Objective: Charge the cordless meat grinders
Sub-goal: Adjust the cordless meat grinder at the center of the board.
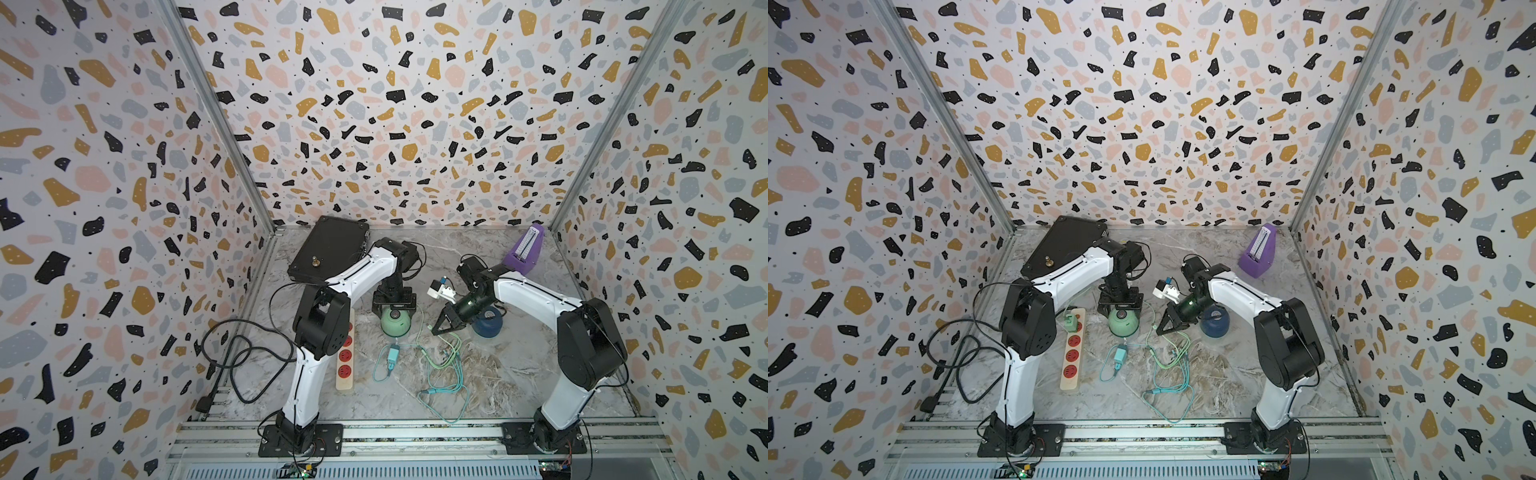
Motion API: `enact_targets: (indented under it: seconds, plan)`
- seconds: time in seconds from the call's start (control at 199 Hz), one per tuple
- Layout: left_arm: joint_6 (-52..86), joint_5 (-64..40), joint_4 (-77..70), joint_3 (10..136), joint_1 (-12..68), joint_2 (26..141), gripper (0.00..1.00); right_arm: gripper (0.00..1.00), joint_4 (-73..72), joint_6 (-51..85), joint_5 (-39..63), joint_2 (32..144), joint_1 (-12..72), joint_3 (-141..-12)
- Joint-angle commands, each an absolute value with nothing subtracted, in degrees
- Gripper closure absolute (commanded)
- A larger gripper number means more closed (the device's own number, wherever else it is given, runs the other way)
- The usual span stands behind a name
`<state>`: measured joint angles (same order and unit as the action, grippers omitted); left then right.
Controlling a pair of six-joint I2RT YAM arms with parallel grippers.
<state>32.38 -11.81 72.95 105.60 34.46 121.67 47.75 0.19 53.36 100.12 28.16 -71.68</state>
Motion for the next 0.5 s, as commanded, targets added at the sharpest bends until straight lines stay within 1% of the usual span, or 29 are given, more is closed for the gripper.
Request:
enact_targets:
  seconds: [0.0,0.08,0.186,0.211,0.221,0.226,0.236,0.496]
  plan:
    - [37.5,-16.4,63.4,103.7,34.7,120.6,0.29,1.00,46.0,2.1,56.4,100.8,28.3,-70.8]
    - [38.0,-18.1,62.4,104.0,34.6,121.0,0.27,1.00,45.7,2.3,56.6,101.2,28.3,-70.8]
    - [37.1,-18.7,62.9,104.4,34.5,120.9,0.18,1.00,45.2,3.0,56.6,101.3,28.3,-70.5]
    - [36.7,-18.9,63.2,104.5,34.5,121.0,0.14,1.00,45.0,3.1,56.8,101.2,28.3,-70.3]
    - [36.5,-19.0,63.4,104.6,34.4,120.9,0.09,1.00,45.0,3.3,56.9,101.2,28.3,-70.4]
    - [36.4,-19.0,63.5,104.6,34.4,121.0,0.04,1.00,44.9,3.3,56.9,101.1,28.3,-70.4]
    - [36.1,-19.0,63.7,104.8,34.4,120.9,0.00,1.00,44.9,3.4,56.9,101.1,28.3,-70.3]
    - [33.6,-17.7,68.8,108.8,33.8,121.0,0.01,1.00,45.8,2.6,56.6,101.2,28.5,-70.1]
